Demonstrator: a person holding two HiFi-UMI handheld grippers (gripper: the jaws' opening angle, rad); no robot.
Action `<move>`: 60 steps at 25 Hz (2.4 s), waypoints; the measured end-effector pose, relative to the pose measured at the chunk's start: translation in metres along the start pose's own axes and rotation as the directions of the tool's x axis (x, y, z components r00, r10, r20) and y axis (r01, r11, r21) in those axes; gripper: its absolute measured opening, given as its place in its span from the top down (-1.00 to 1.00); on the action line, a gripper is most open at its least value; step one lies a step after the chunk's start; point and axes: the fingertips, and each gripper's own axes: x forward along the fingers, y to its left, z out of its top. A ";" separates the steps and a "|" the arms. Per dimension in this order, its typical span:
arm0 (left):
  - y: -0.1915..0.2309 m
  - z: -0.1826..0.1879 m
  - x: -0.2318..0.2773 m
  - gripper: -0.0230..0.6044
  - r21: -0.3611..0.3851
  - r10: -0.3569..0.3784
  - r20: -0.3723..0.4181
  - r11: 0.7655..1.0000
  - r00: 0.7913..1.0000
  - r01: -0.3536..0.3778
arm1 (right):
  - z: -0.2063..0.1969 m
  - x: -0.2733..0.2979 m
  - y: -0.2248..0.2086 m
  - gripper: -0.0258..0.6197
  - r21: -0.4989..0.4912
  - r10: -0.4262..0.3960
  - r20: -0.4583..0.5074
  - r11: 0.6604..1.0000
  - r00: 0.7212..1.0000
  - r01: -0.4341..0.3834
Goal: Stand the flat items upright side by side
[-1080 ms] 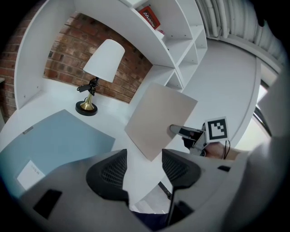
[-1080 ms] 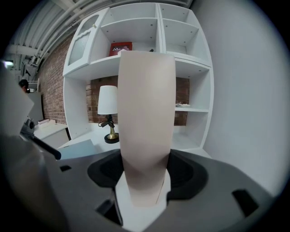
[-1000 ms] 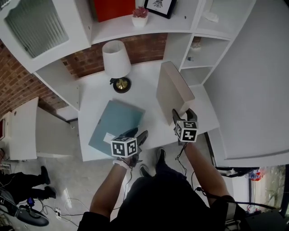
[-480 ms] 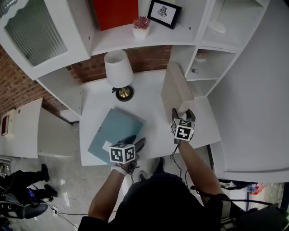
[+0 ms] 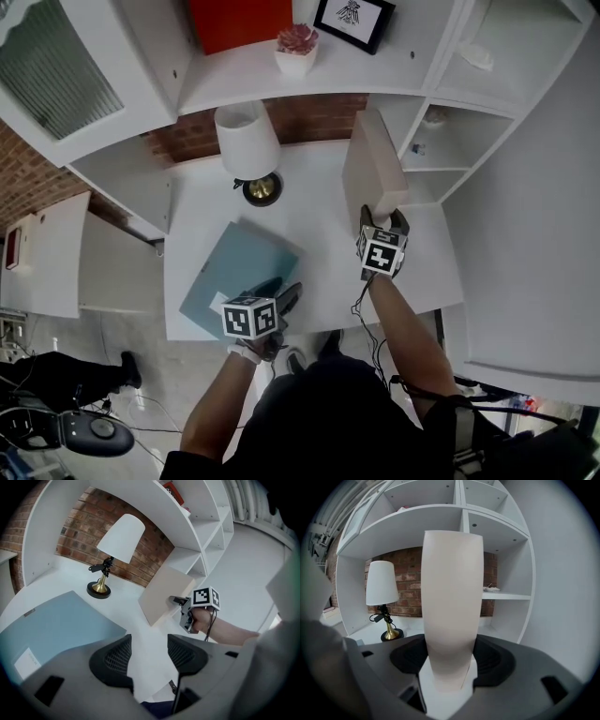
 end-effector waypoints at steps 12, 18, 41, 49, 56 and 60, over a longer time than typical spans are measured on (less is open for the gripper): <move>-0.006 0.016 0.018 0.17 -0.072 -0.013 0.029 0.997 1.000 0.015 | 0.018 0.045 0.003 0.02 0.007 0.008 0.011 1.000 1.000 -0.009; -0.005 0.021 0.020 0.17 -0.089 -0.012 0.034 0.996 0.999 0.015 | 0.022 0.044 0.003 -0.01 0.019 0.006 0.012 1.000 1.000 -0.006; -0.006 0.024 0.020 0.19 -0.105 -0.005 0.066 0.994 0.998 0.012 | 0.004 0.028 0.037 0.20 -0.127 0.105 0.027 0.987 0.994 -0.100; 0.001 0.029 0.018 0.19 -0.124 0.014 0.093 0.992 0.996 -0.002 | 0.016 0.047 0.039 0.23 -0.139 0.119 0.028 0.984 0.992 -0.114; 0.002 0.034 0.015 0.19 -0.104 0.034 0.142 0.994 0.989 -0.019 | 0.011 0.034 0.039 0.25 -0.141 0.168 0.049 0.977 0.985 -0.159; 0.016 0.035 -0.008 0.22 -0.102 0.093 0.224 0.992 0.970 -0.071 | 0.006 0.014 0.058 0.28 -0.146 0.252 0.045 0.959 0.967 -0.244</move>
